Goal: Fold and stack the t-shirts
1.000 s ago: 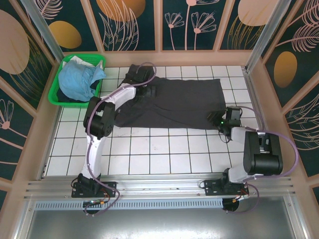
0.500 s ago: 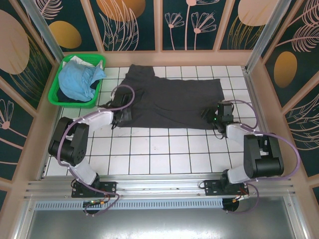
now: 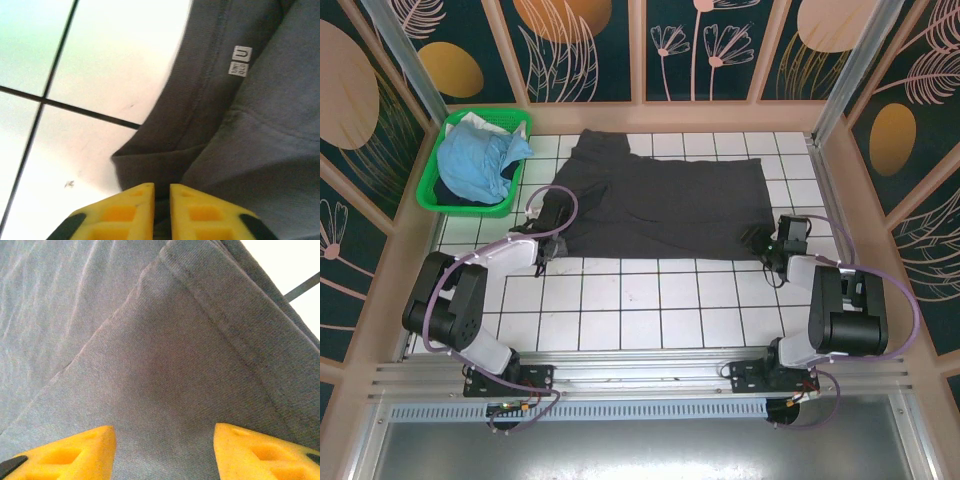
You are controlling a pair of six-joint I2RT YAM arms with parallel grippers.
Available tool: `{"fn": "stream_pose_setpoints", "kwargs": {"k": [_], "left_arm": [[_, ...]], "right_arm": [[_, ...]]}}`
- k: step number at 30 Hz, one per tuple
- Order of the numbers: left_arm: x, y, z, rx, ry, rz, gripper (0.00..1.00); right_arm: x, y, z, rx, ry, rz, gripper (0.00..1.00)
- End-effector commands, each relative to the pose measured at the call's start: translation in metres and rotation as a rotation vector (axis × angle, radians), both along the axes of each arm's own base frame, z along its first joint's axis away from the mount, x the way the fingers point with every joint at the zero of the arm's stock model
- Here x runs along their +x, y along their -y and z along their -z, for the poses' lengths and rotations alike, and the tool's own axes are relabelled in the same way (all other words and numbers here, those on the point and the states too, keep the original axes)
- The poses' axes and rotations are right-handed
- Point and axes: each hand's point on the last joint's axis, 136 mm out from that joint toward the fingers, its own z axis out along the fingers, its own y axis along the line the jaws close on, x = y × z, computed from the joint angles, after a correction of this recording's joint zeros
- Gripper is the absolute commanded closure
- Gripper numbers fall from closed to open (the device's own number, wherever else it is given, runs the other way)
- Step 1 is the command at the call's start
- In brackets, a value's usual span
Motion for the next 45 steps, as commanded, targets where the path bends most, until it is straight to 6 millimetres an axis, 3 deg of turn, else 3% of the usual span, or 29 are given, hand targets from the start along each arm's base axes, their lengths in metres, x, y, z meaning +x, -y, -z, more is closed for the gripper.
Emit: {"fn": "stream_pose_setpoints", "kwargs": {"k": [1, 4, 7, 12, 13, 14, 16, 18, 23, 31, 37, 45], "left_arm": [[-0.011, -0.017, 0.0, 0.042, -0.002, -0.062, 0.89], [-0.01, -0.013, 0.001, 0.021, -0.003, -0.052, 0.72], [-0.003, -0.004, 0.002, -0.014, 0.0, -0.031, 0.39], [0.01, 0.005, 0.0, -0.041, 0.022, -0.003, 0.35], [0.012, 0.006, -0.001, -0.044, 0.026, 0.0, 0.36], [0.015, 0.008, 0.001, -0.045, 0.031, 0.006, 0.44], [0.016, 0.009, 0.006, -0.046, 0.024, 0.011, 0.69], [0.015, 0.009, 0.009, -0.044, 0.017, 0.011, 0.85], [0.003, -0.003, -0.002, -0.01, 0.039, -0.006, 0.99], [-0.018, -0.016, -0.018, -0.022, 0.086, -0.045, 1.0], [-0.021, -0.008, -0.026, -0.133, 0.139, -0.043, 1.0], [-0.04, -0.034, -0.025, -0.25, 0.206, -0.186, 1.0]], "right_arm": [[-0.008, -0.003, 0.008, 0.06, -0.018, -0.006, 0.45], [-0.007, -0.005, 0.007, 0.078, -0.007, -0.012, 0.45], [-0.008, -0.007, 0.009, 0.091, -0.007, -0.02, 0.45], [-0.008, -0.011, 0.01, 0.108, -0.004, -0.031, 0.45], [-0.008, -0.01, 0.011, 0.108, -0.004, -0.031, 0.45], [-0.008, -0.01, 0.01, 0.107, -0.002, -0.029, 0.45], [-0.008, -0.007, 0.01, 0.093, -0.002, -0.015, 0.45], [-0.01, -0.005, 0.008, 0.082, 0.004, -0.006, 0.45], [-0.012, 0.001, 0.007, 0.052, -0.012, 0.021, 0.46], [-0.013, 0.007, 0.006, 0.03, -0.008, 0.05, 0.45], [-0.014, 0.003, 0.013, 0.144, 0.01, 0.063, 0.46], [-0.02, 0.011, 0.016, 0.215, 0.03, 0.086, 0.46]]}}
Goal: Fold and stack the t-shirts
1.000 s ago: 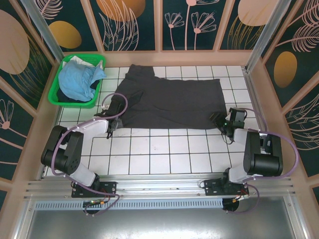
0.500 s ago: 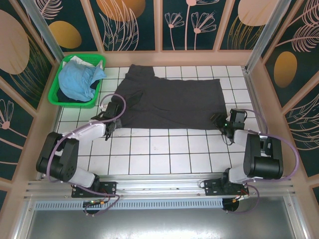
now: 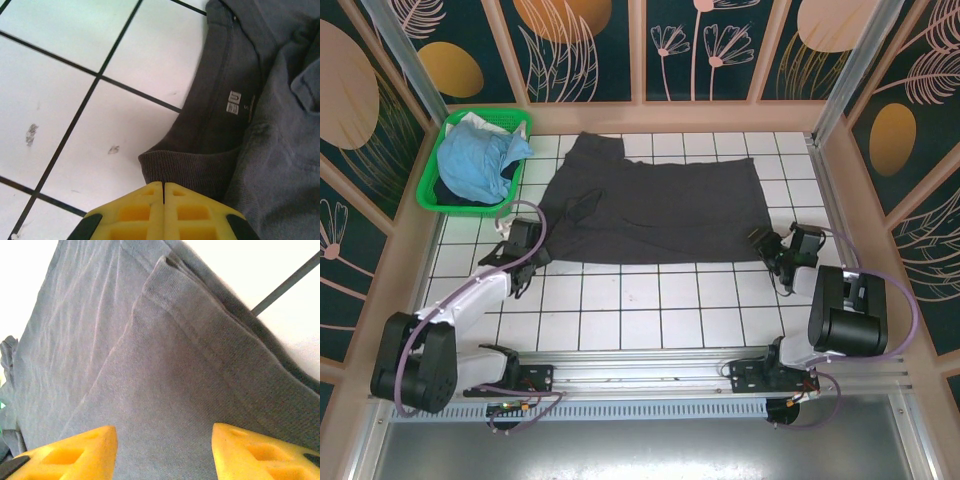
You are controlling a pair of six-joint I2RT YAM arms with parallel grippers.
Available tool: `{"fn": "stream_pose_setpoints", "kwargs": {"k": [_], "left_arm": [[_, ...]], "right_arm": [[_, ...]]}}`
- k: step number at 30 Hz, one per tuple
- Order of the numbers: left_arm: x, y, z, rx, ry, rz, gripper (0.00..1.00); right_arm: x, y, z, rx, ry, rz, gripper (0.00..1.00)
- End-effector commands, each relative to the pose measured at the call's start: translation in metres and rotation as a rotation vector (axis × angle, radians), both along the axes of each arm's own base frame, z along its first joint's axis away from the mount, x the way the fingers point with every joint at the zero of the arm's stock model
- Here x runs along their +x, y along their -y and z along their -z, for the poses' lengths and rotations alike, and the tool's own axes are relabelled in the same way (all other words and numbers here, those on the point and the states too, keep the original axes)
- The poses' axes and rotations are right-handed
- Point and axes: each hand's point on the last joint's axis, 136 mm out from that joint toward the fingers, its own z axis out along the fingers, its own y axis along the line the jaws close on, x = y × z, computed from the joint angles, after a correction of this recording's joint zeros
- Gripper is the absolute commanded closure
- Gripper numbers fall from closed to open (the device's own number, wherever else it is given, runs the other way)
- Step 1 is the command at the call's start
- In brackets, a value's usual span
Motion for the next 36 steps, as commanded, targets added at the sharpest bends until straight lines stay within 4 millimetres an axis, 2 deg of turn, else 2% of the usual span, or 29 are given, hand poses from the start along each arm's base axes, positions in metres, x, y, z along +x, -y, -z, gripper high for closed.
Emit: {"fn": "stream_pose_setpoints", "kwargs": {"k": [1, 5, 9, 14, 18, 19, 21, 22, 23, 26, 29, 33, 36], "left_arm": [[-0.007, -0.009, 0.005, -0.067, 0.024, -0.073, 1.0], [-0.011, -0.01, 0.014, -0.088, -0.011, -0.08, 1.0], [-0.019, -0.013, 0.023, -0.056, -0.066, -0.073, 0.94], [-0.022, -0.02, 0.013, -0.021, -0.037, -0.075, 0.87], [-0.028, -0.031, 0.011, 0.048, -0.084, -0.097, 0.81], [-0.027, -0.032, 0.01, 0.051, -0.084, -0.101, 0.76], [-0.021, -0.022, 0.007, 0.008, -0.063, -0.064, 0.57], [-0.016, -0.011, 0.006, -0.03, -0.047, -0.017, 0.42], [-0.009, 0.004, 0.005, -0.088, -0.025, 0.053, 0.39], [0.004, 0.041, 0.005, -0.151, -0.018, 0.197, 0.4], [0.008, 0.053, 0.019, -0.105, -0.108, 0.258, 0.41], [0.001, 0.039, 0.043, -0.015, -0.241, 0.237, 0.47], [-0.004, 0.036, 0.047, -0.009, -0.253, 0.225, 0.59]], "right_arm": [[-0.017, -0.001, 0.023, 0.04, -0.081, 0.015, 0.47], [-0.019, -0.001, 0.025, 0.042, -0.092, 0.018, 0.47], [-0.02, 0.003, 0.022, 0.028, -0.087, 0.033, 0.47], [-0.02, 0.003, 0.009, 0.011, -0.057, 0.027, 0.47], [-0.021, 0.005, -0.006, -0.018, -0.03, 0.028, 0.45], [-0.022, 0.006, -0.01, -0.027, -0.023, 0.031, 0.44], [-0.022, 0.006, -0.02, -0.037, -0.002, 0.03, 0.43], [-0.023, 0.004, -0.024, -0.041, 0.007, 0.024, 0.43], [-0.022, 0.001, -0.027, -0.048, 0.013, 0.014, 0.42], [-0.02, -0.011, -0.032, -0.068, 0.021, -0.04, 0.38], [-0.016, -0.026, -0.029, -0.044, 0.01, -0.13, 0.35], [-0.017, -0.028, -0.021, -0.036, -0.016, -0.142, 0.34], [-0.017, -0.028, -0.019, -0.035, -0.023, -0.147, 0.33]]}}
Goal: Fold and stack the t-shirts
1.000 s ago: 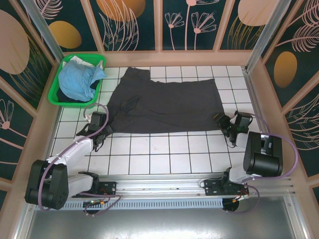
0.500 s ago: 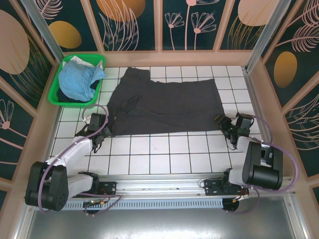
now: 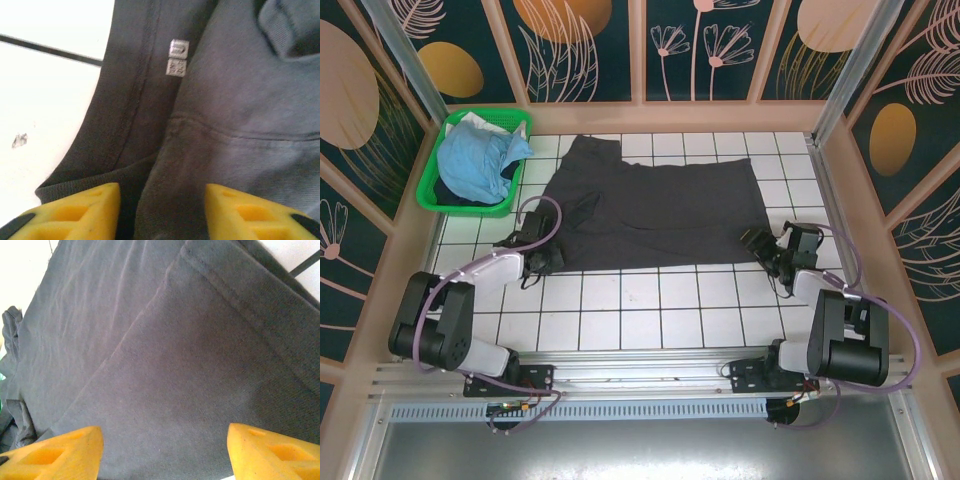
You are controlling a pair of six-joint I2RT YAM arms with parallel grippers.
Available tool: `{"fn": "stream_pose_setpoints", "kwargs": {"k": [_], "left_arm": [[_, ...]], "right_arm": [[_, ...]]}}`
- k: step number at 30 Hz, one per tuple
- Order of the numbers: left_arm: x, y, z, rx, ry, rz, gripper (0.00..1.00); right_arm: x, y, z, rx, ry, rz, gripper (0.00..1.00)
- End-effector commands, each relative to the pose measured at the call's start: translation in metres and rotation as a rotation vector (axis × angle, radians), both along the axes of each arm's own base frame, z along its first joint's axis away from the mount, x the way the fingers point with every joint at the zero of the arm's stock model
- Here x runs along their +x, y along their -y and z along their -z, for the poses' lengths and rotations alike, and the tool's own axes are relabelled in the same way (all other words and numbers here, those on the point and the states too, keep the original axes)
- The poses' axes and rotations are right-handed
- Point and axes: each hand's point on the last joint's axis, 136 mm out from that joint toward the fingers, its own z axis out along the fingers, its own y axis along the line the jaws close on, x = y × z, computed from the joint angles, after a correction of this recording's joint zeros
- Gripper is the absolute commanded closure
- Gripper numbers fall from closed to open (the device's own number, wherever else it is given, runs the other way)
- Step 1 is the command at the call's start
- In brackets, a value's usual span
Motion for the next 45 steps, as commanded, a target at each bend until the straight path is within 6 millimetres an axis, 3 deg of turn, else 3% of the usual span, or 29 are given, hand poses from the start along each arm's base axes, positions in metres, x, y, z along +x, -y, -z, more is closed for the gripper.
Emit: {"fn": "stream_pose_setpoints", "kwargs": {"k": [1, 3, 7, 19, 26, 30, 33, 35, 38, 41, 43, 45], "left_arm": [[-0.01, -0.004, 0.003, 0.028, -0.033, 0.023, 0.66], [-0.01, -0.002, -0.001, 0.014, -0.02, 0.032, 0.82], [-0.01, -0.006, -0.009, 0.035, -0.008, 0.024, 1.0], [-0.01, -0.027, -0.041, 0.064, 0.083, -0.089, 1.0], [-0.022, -0.04, -0.034, 0.085, 0.054, -0.146, 1.0], [-0.032, -0.049, -0.022, 0.125, 0.013, -0.185, 0.84], [-0.032, -0.055, -0.021, 0.165, -0.008, -0.203, 0.59], [-0.024, -0.057, -0.03, 0.182, 0.003, -0.214, 0.57], [0.001, -0.044, -0.063, 0.129, 0.129, -0.204, 0.53], [0.036, 0.005, -0.097, -0.023, 0.299, -0.086, 0.5], [0.056, 0.034, -0.099, -0.069, 0.291, -0.013, 0.48], [0.075, 0.058, -0.085, -0.071, 0.227, 0.056, 0.46]], "right_arm": [[0.001, -0.003, 0.0, -0.01, -0.008, -0.036, 0.33], [0.001, -0.002, 0.007, -0.02, -0.033, -0.042, 0.33], [0.0, -0.007, 0.021, 0.022, -0.074, -0.063, 0.33], [-0.003, 0.003, 0.03, 0.021, -0.107, -0.023, 0.32], [-0.004, 0.006, 0.028, 0.015, -0.099, -0.008, 0.32], [-0.004, 0.007, 0.027, 0.015, -0.094, -0.008, 0.32], [-0.004, 0.006, 0.026, 0.017, -0.089, -0.01, 0.32], [-0.004, 0.005, 0.025, 0.023, -0.08, -0.013, 0.32], [-0.004, 0.003, 0.024, 0.032, -0.073, -0.018, 0.33], [-0.003, 0.002, 0.025, 0.037, -0.072, -0.019, 0.32], [-0.002, 0.002, 0.025, 0.039, -0.073, -0.022, 0.32], [-0.002, 0.001, 0.025, 0.04, -0.072, -0.023, 0.32]]}}
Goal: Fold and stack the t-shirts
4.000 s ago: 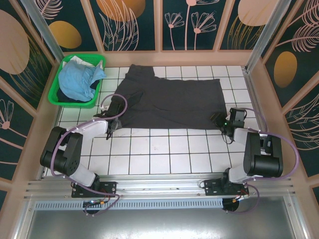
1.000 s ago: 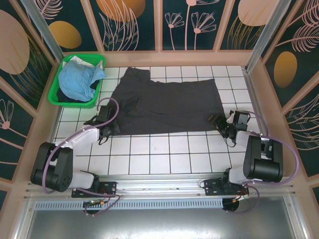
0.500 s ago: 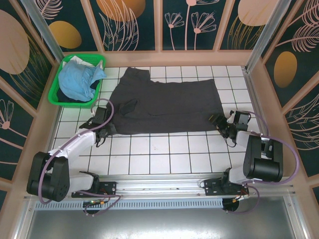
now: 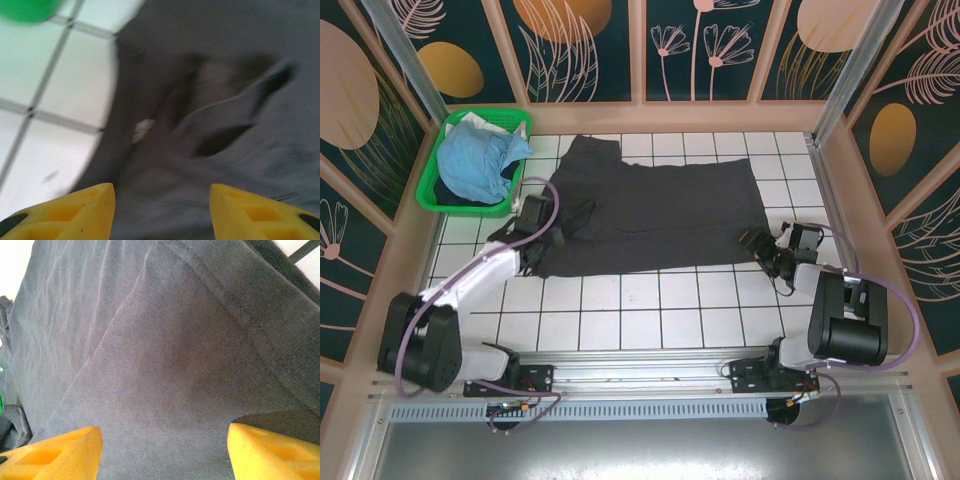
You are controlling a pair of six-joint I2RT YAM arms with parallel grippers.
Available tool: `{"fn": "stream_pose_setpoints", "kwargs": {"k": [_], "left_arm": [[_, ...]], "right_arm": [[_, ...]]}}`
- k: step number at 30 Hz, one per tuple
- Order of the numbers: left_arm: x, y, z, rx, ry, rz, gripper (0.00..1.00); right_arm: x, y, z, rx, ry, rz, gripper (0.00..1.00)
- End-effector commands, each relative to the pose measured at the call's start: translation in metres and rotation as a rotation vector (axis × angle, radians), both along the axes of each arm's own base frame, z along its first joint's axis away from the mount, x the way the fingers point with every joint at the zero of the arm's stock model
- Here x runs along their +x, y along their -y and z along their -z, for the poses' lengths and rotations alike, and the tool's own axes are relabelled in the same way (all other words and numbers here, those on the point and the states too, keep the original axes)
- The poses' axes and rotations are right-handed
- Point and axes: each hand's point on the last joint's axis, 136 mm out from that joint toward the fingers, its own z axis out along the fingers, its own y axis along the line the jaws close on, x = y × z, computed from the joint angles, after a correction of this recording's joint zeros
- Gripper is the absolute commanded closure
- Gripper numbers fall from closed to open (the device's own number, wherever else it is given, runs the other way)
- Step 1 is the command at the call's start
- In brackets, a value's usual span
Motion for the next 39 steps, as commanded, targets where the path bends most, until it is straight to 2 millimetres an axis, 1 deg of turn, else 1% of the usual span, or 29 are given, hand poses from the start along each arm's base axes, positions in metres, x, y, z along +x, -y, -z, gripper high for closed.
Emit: {"fn": "stream_pose_setpoints", "kwargs": {"k": [1, 4, 7, 9, 12, 14, 16, 19, 20, 24, 27, 29, 30, 32, 35, 36, 37, 39], "left_arm": [[0.045, 0.05, 0.004, -0.065, 0.003, 0.139, 0.45], [0.07, 0.073, 0.028, -0.098, -0.038, 0.191, 0.44], [0.091, 0.086, 0.042, -0.104, -0.062, 0.22, 0.46], [0.099, 0.089, 0.054, -0.088, -0.093, 0.219, 0.48], [0.104, 0.093, 0.069, -0.09, -0.125, 0.222, 0.49], [0.104, 0.096, 0.08, -0.101, -0.139, 0.23, 0.47], [0.103, 0.098, 0.087, -0.109, -0.152, 0.231, 0.48], [0.104, 0.098, 0.087, -0.112, -0.152, 0.233, 0.56], [0.104, 0.098, 0.086, -0.111, -0.151, 0.231, 0.6], [0.109, 0.099, 0.072, -0.108, -0.128, 0.234, 0.81], [0.115, 0.102, 0.062, -0.105, -0.109, 0.249, 0.91], [0.119, 0.103, 0.058, -0.099, -0.109, 0.251, 0.96], [0.122, 0.105, 0.057, -0.102, -0.11, 0.257, 0.97], [0.127, 0.11, 0.053, -0.114, -0.106, 0.269, 0.96], [0.137, 0.118, 0.048, -0.114, -0.106, 0.305, 0.84], [0.141, 0.122, 0.05, -0.111, -0.116, 0.325, 0.81], [0.144, 0.124, 0.052, -0.103, -0.126, 0.339, 0.8], [0.15, 0.127, 0.061, -0.092, -0.162, 0.356, 0.84]], "right_arm": [[-0.006, 0.002, 0.009, -0.002, -0.025, 0.011, 0.32], [-0.007, 0.002, 0.008, -0.005, -0.025, 0.009, 0.32], [-0.008, 0.003, 0.006, -0.013, -0.017, 0.013, 0.33], [-0.008, 0.003, 0.006, -0.013, -0.017, 0.013, 0.32], [-0.007, 0.002, 0.006, -0.008, -0.015, 0.009, 0.32], [-0.007, 0.002, 0.007, -0.004, -0.017, 0.009, 0.32], [-0.007, 0.001, 0.009, 0.002, -0.019, 0.006, 0.32], [-0.006, 0.0, 0.009, 0.009, -0.018, 0.005, 0.32], [-0.005, 0.0, 0.009, 0.01, -0.016, 0.005, 0.32], [-0.005, 0.0, 0.01, 0.014, -0.017, 0.004, 0.32], [-0.005, -0.001, 0.011, 0.019, -0.019, 0.005, 0.32], [-0.005, -0.002, 0.012, 0.026, -0.02, 0.0, 0.32], [-0.005, -0.003, 0.013, 0.029, -0.022, -0.003, 0.32], [-0.005, -0.003, 0.012, 0.03, -0.022, -0.003, 0.32], [-0.006, -0.002, 0.012, 0.026, -0.02, 0.0, 0.32], [-0.005, -0.002, 0.012, 0.024, -0.018, 0.001, 0.32], [-0.005, -0.002, 0.012, 0.026, -0.018, 0.001, 0.32], [-0.005, -0.003, 0.012, 0.031, -0.018, -0.003, 0.32]]}}
